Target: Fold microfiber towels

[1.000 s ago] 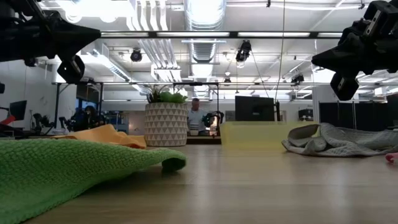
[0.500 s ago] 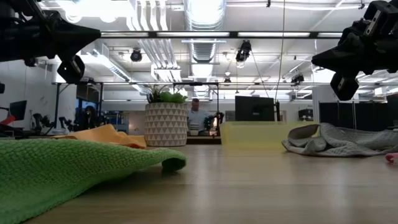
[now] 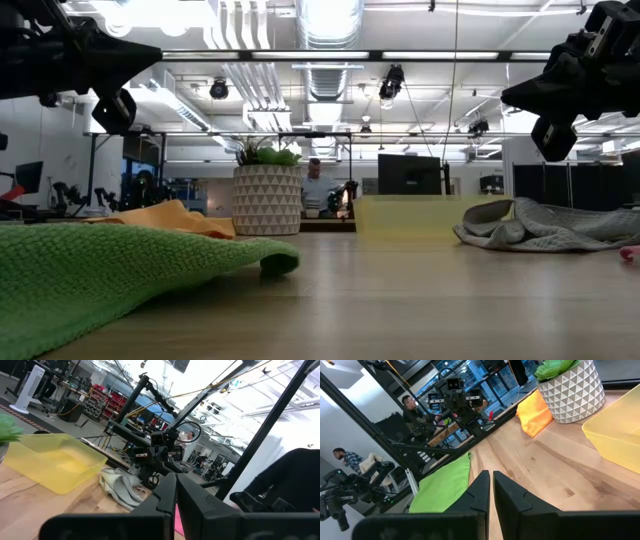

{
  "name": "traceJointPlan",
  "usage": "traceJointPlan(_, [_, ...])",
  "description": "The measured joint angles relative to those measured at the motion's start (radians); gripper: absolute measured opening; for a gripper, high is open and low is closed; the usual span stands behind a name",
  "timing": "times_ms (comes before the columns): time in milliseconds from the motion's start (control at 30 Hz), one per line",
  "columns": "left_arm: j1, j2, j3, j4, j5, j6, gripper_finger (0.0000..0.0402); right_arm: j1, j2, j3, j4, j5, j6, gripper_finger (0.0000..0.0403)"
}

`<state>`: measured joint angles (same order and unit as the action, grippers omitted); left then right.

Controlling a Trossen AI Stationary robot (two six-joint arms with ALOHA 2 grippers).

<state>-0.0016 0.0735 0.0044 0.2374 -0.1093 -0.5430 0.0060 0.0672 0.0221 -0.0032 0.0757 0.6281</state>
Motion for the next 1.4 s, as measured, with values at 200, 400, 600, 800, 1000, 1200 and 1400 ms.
traceJointPlan(200, [0.0,0.0,0.0,0.0,0.0,0.0,0.0,0.0,0.0,0.0,0.0,0.0,0.0,0.0018])
traceJointPlan(400, [0.0,0.0,0.0,0.0,0.0,0.0,0.0,0.0,0.0,0.0,0.0,0.0,0.0,0.0018])
traceJointPlan(600, [0.0,0.0,0.0,0.0,0.0,0.0,0.0,0.0,0.0,0.0,0.0,0.0,0.0,0.0018])
traceJointPlan(800, [0.0,0.0,0.0,0.0,0.0,0.0,0.0,0.0,0.0,0.0,0.0,0.0,0.0,0.0018])
traceJointPlan(1000, [0.0,0.0,0.0,0.0,0.0,0.0,0.0,0.0,0.0,0.0,0.0,0.0,0.0,0.0018])
traceJointPlan(1200, [0.0,0.0,0.0,0.0,0.0,0.0,0.0,0.0,0.0,0.0,0.008,0.0,0.037,0.0018])
traceJointPlan(1400, [0.0,0.0,0.0,0.0,0.0,0.0,0.0,0.0,0.0,0.0,0.043,0.032,0.335,0.0018])
